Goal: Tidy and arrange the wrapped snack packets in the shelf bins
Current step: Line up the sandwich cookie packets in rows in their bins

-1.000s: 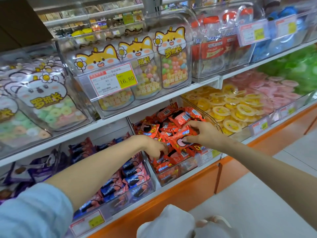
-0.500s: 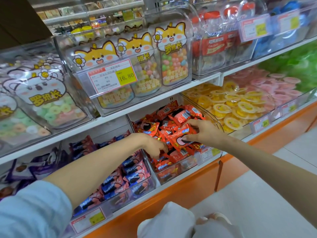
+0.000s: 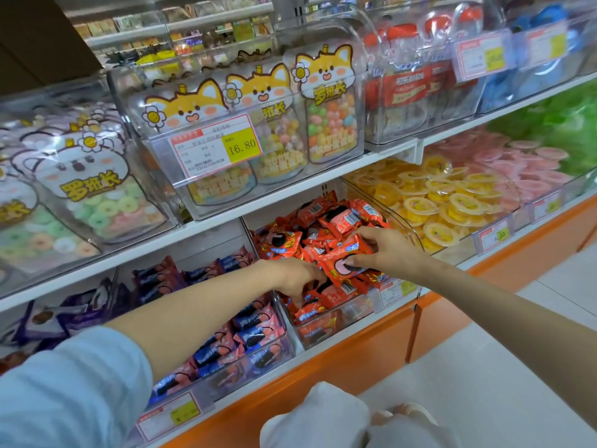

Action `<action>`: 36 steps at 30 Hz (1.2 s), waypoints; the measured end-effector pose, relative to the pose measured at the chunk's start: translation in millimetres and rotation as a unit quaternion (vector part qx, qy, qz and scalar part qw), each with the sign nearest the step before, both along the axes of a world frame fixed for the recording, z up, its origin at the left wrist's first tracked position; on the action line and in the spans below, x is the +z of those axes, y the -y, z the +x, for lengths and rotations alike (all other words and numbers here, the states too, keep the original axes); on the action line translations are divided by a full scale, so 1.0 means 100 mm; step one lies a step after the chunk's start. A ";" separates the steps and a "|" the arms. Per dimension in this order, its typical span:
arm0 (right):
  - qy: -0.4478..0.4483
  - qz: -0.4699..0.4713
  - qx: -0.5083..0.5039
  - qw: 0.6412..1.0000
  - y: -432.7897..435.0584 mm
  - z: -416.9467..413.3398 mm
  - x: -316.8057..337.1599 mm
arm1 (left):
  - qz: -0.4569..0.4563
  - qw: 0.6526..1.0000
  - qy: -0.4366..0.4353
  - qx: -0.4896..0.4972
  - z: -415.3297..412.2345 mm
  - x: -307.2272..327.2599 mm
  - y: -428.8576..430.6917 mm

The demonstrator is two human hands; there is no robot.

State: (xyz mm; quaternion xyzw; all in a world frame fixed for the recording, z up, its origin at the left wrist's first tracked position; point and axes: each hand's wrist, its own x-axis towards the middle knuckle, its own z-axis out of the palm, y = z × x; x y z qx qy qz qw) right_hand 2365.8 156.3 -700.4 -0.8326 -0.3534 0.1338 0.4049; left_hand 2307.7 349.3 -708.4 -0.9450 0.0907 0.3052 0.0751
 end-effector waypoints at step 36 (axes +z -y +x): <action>0.023 0.186 0.034 0.982 -0.14 -0.18 0.06 | -0.612 0.646 -0.019 0.456 -0.27 0.52 -0.02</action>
